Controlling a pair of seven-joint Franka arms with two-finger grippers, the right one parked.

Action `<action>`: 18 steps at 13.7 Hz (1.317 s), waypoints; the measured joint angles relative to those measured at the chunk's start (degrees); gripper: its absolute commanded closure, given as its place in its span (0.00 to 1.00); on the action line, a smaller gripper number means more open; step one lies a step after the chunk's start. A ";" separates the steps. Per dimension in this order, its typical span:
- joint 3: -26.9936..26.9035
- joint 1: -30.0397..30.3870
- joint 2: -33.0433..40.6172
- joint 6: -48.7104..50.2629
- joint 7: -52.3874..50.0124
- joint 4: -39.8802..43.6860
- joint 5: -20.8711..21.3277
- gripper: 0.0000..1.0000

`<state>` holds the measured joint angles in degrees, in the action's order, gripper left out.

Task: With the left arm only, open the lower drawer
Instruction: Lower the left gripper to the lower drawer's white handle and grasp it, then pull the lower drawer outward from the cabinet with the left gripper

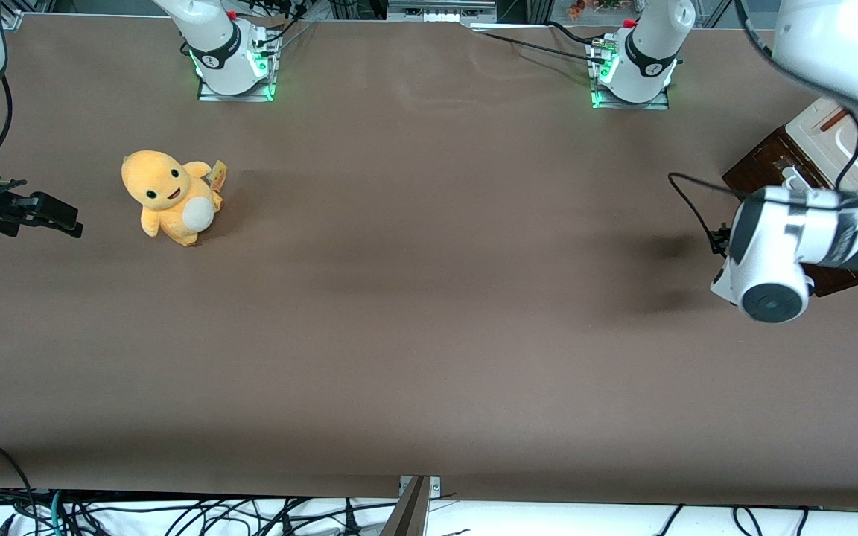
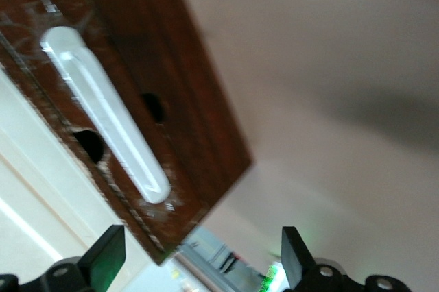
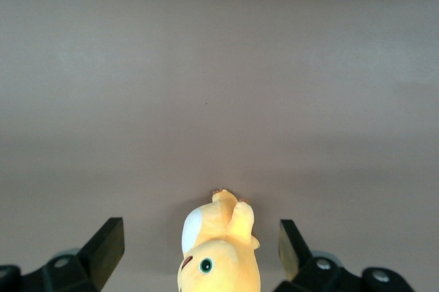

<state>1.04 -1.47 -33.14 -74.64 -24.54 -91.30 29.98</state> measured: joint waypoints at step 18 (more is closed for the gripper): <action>-0.13 5.37 -17.24 6.19 -2.46 0.24 28.63 0.60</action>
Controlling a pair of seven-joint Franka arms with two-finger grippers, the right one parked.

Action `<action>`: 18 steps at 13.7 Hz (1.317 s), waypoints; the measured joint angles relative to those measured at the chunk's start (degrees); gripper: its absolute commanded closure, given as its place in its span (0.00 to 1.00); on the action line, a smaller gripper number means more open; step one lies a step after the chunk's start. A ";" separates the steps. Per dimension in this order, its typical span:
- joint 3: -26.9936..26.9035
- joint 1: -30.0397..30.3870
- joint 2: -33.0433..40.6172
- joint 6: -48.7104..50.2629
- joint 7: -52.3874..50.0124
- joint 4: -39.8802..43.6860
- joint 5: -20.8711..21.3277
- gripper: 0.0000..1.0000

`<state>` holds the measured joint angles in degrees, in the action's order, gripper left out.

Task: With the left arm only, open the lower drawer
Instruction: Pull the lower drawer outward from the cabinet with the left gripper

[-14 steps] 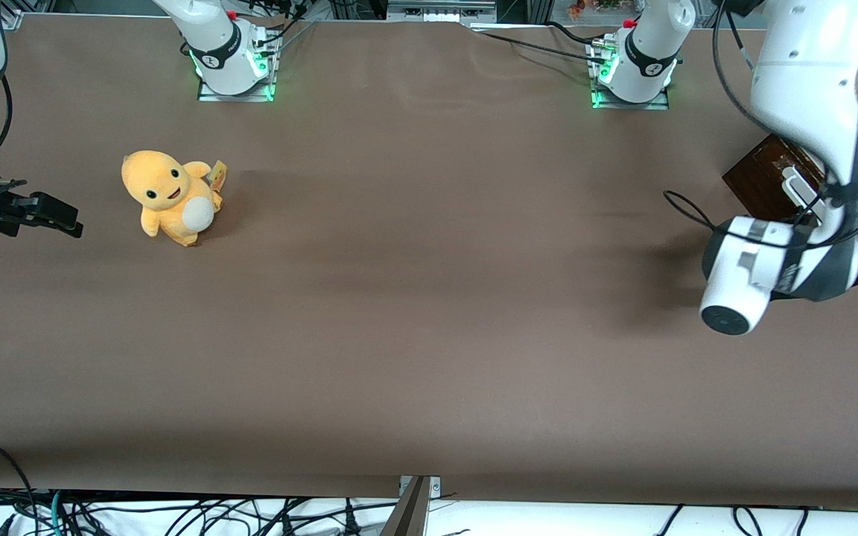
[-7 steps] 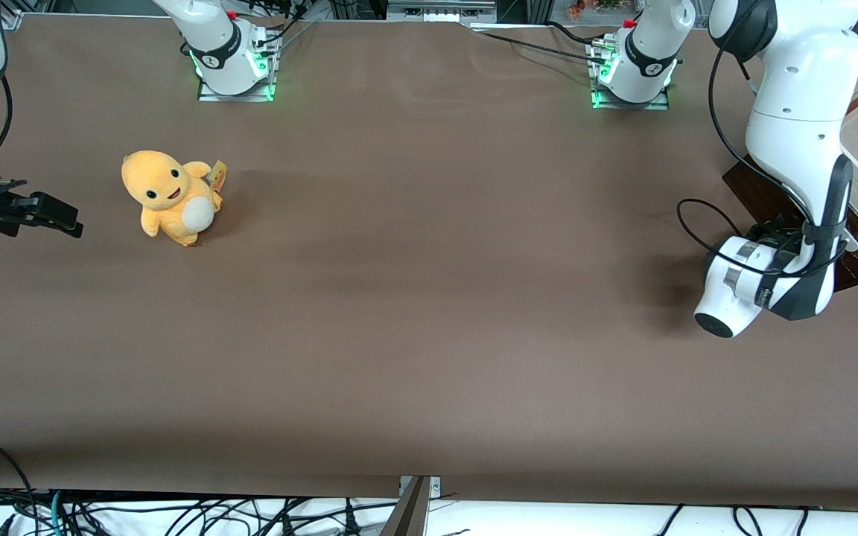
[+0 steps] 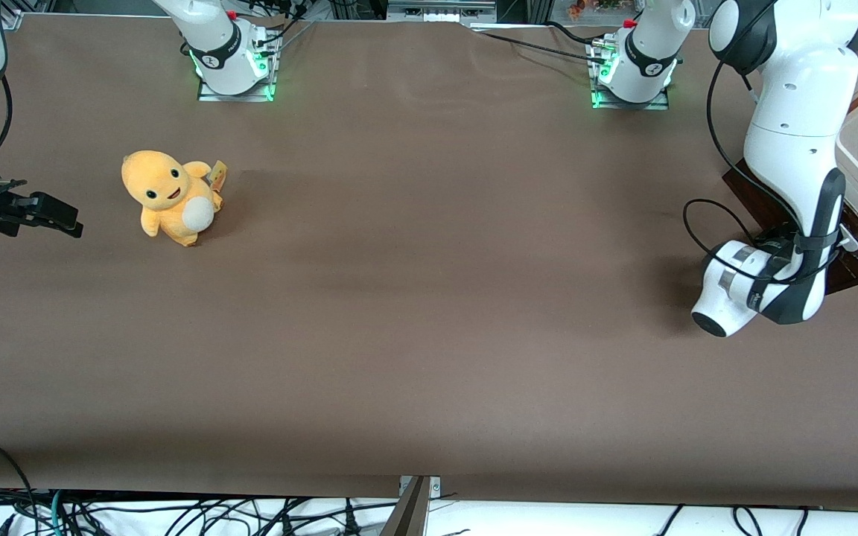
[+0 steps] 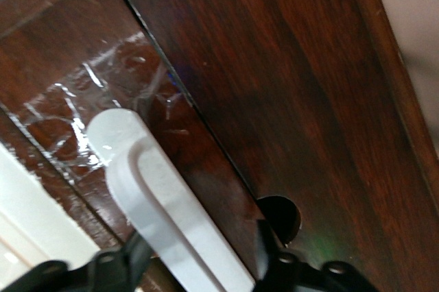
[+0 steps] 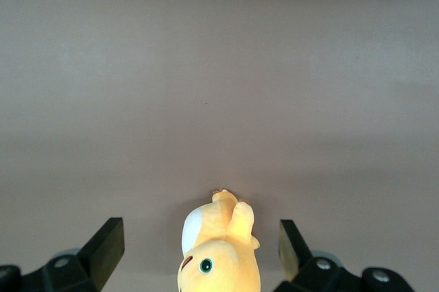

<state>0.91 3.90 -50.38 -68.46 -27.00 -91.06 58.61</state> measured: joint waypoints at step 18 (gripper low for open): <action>0.23 -7.22 -0.34 0.64 0.10 0.61 0.62 0.79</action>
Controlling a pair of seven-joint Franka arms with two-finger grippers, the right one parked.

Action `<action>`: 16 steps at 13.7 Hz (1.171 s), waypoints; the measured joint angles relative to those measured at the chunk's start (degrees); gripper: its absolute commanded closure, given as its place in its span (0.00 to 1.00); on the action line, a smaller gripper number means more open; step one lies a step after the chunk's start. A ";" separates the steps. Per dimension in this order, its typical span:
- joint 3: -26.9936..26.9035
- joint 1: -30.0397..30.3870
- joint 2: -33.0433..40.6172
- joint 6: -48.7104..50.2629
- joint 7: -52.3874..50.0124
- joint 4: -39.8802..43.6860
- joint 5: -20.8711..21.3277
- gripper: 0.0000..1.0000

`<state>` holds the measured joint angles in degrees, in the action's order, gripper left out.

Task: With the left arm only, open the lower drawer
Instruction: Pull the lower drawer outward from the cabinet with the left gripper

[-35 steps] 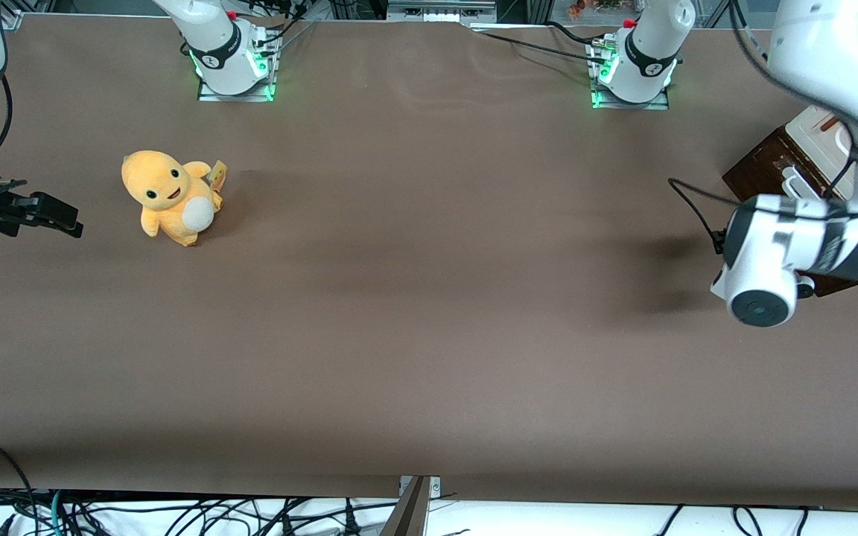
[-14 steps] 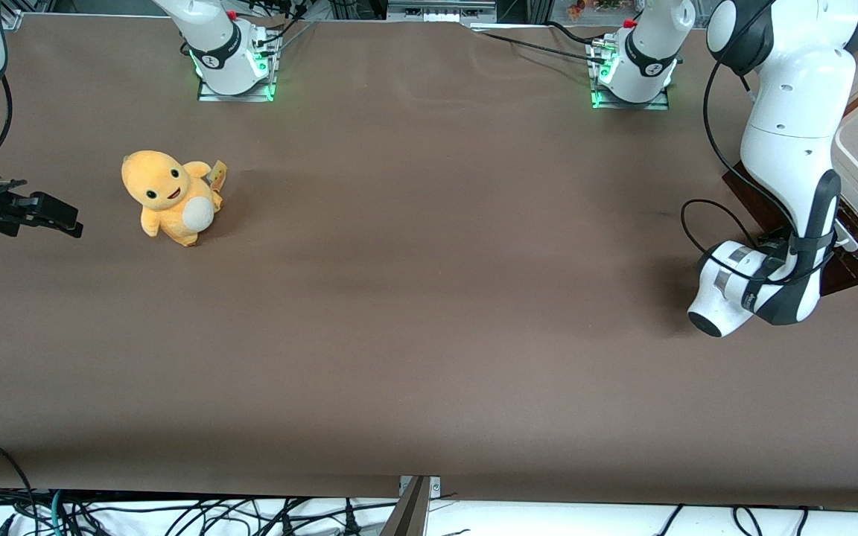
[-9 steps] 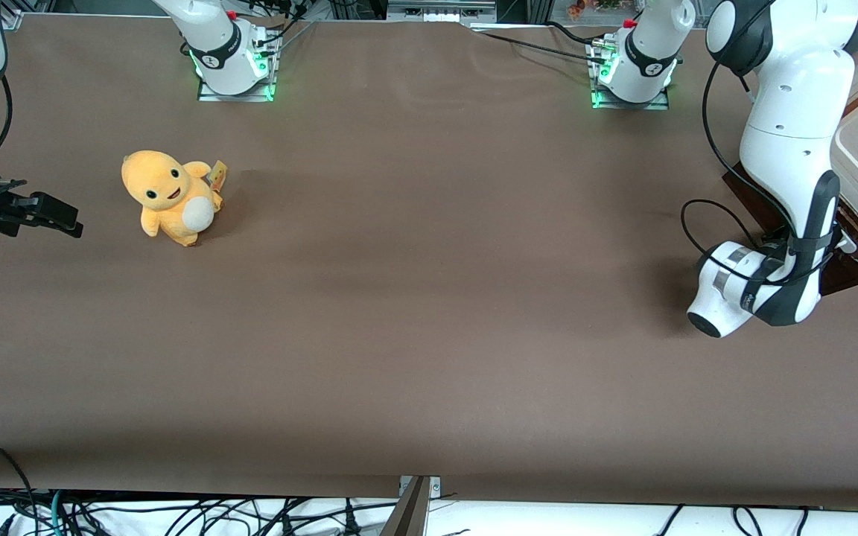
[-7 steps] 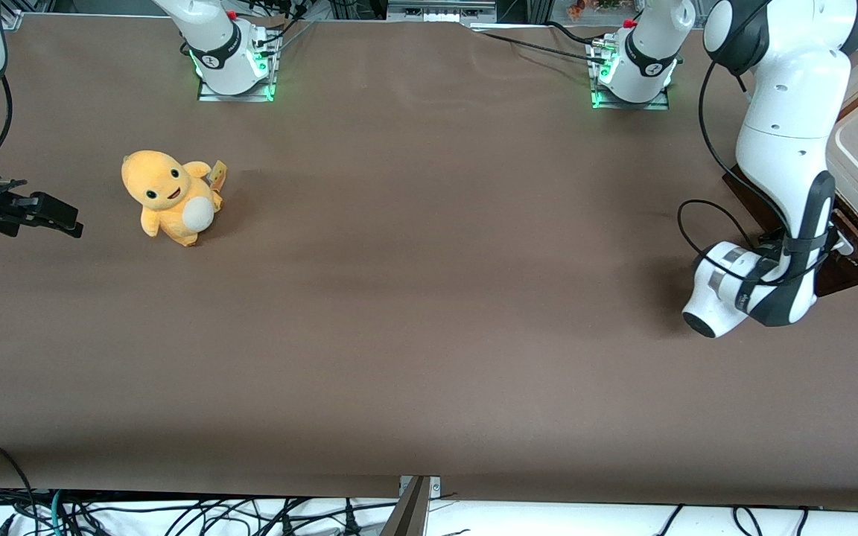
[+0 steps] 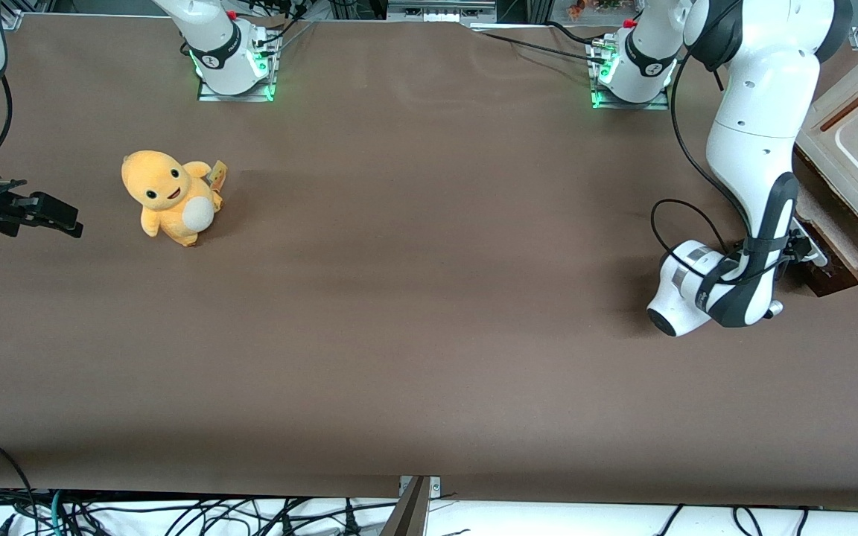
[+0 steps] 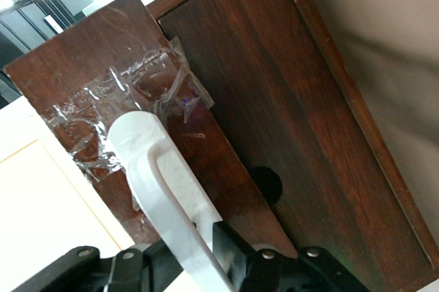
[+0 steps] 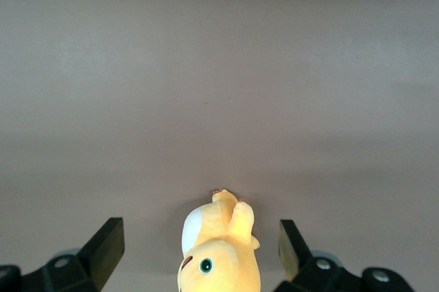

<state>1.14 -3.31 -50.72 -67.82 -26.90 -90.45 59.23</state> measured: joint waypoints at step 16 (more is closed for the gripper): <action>0.68 -4.19 -0.07 0.05 0.55 3.53 -4.33 0.00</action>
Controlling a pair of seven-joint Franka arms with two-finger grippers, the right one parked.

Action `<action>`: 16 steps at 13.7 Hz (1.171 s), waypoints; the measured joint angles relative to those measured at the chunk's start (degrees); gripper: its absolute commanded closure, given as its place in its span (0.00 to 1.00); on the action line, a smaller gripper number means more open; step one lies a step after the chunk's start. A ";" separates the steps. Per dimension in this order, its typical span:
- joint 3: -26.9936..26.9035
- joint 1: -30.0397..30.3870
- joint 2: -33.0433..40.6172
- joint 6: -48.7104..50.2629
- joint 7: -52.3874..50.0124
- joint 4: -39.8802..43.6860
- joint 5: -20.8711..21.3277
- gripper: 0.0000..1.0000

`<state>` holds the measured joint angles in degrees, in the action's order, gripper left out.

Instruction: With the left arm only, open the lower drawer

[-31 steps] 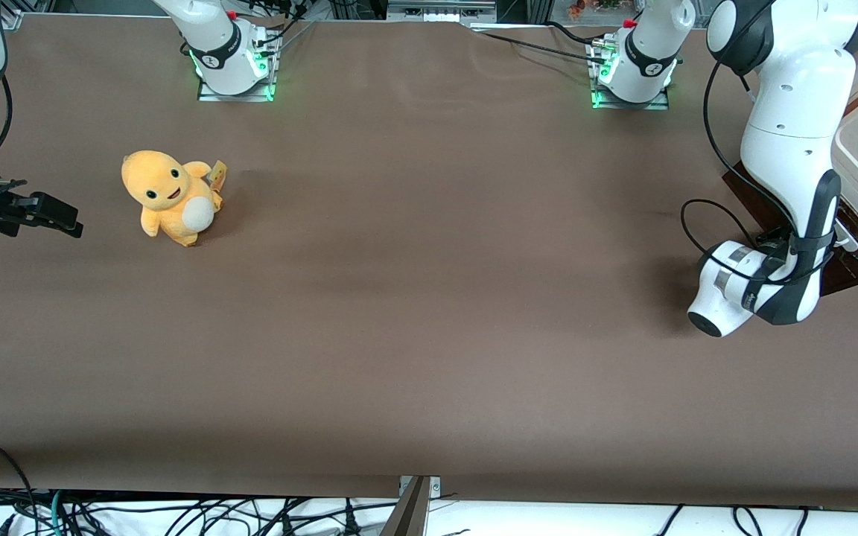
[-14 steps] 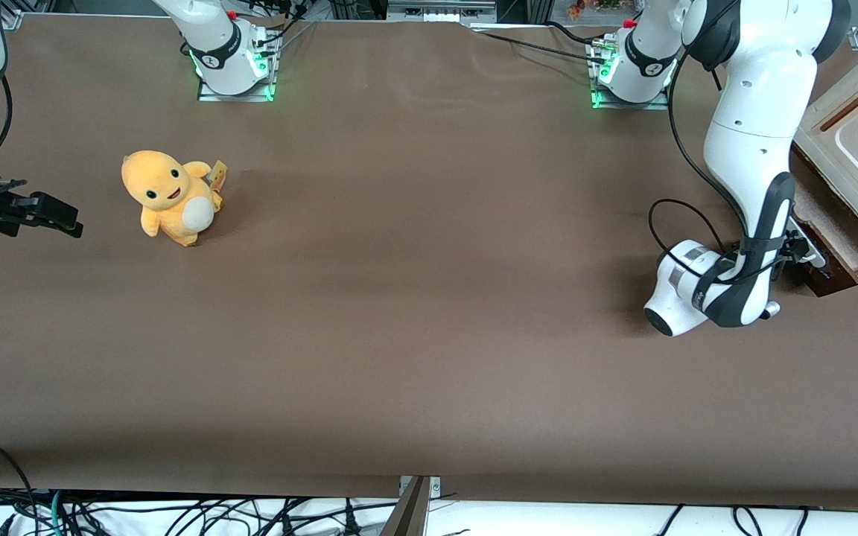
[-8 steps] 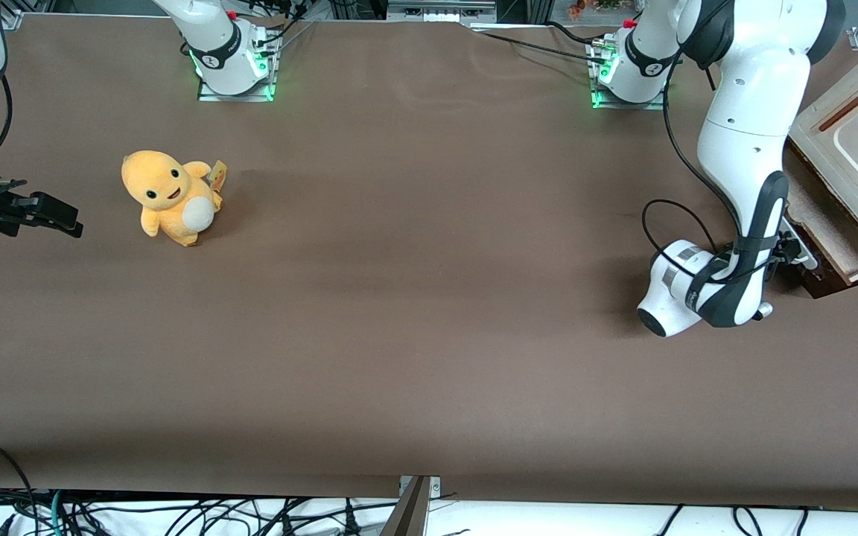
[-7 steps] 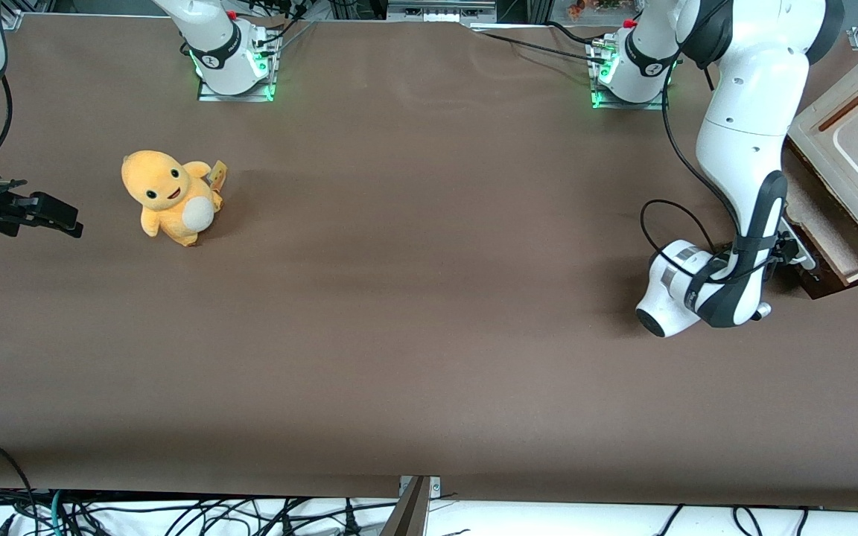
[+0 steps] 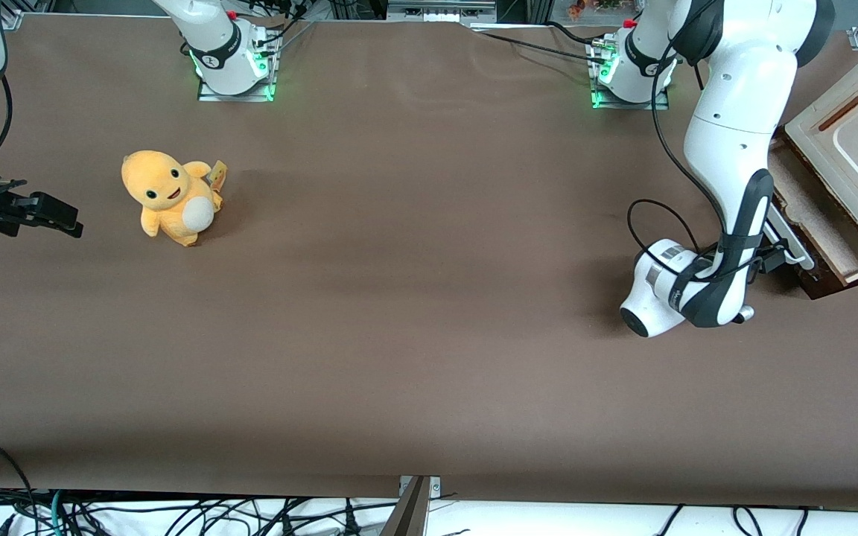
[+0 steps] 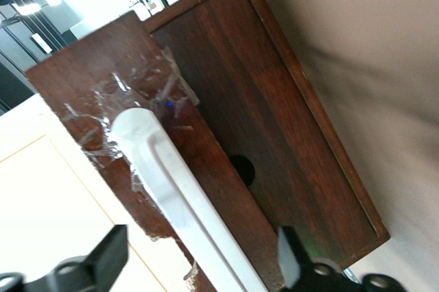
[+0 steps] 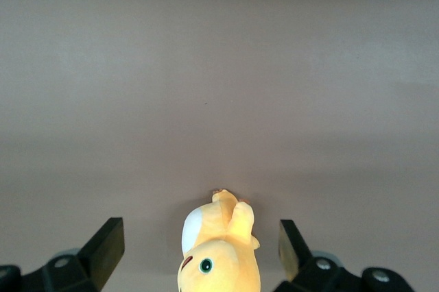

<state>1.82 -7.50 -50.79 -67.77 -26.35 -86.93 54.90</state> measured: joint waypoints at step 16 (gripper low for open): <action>-0.08 9.12 8.27 -7.37 3.41 31.51 -53.02 0.00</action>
<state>1.75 1.62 -42.51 -75.14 -22.94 -55.42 1.88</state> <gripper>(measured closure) 0.000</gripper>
